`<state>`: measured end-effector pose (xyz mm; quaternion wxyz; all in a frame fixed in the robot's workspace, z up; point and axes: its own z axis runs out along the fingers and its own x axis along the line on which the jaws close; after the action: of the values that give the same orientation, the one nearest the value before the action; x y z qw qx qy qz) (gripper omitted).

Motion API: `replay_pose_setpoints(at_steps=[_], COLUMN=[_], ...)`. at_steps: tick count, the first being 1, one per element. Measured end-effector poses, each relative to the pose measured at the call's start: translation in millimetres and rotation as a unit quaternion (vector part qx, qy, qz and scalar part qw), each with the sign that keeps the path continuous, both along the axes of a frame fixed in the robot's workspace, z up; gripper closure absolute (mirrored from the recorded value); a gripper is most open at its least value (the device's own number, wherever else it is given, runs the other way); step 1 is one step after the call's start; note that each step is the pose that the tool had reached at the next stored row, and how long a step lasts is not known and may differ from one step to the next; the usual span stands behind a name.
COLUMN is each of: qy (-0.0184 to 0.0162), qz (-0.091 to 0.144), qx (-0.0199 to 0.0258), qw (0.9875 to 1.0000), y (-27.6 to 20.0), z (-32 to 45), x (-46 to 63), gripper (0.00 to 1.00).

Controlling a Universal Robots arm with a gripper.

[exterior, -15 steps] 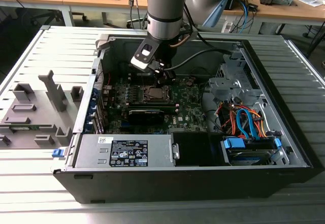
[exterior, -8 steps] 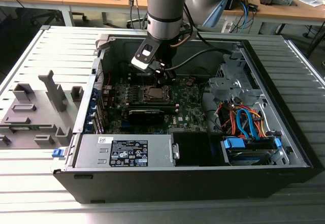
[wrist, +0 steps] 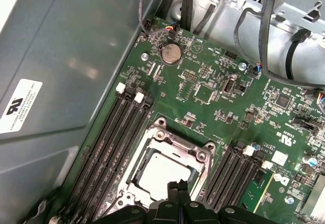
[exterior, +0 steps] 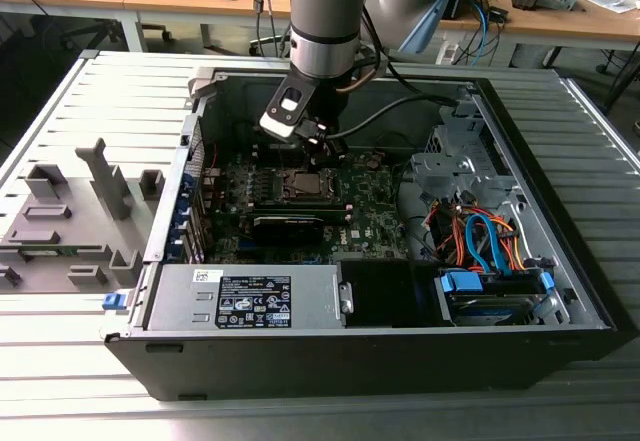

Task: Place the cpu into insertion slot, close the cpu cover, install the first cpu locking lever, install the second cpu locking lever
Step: 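Install the first cpu locking lever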

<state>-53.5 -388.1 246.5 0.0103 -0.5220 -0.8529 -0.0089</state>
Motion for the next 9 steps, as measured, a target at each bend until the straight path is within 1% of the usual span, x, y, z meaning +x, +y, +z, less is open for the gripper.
replay_pose_setpoints(at_steps=[9], qy=[0.0], qz=[0.008], qx=[0.0], qw=[1.0], y=[0.0], z=[0.0], x=[0.0], gripper=[0.89])
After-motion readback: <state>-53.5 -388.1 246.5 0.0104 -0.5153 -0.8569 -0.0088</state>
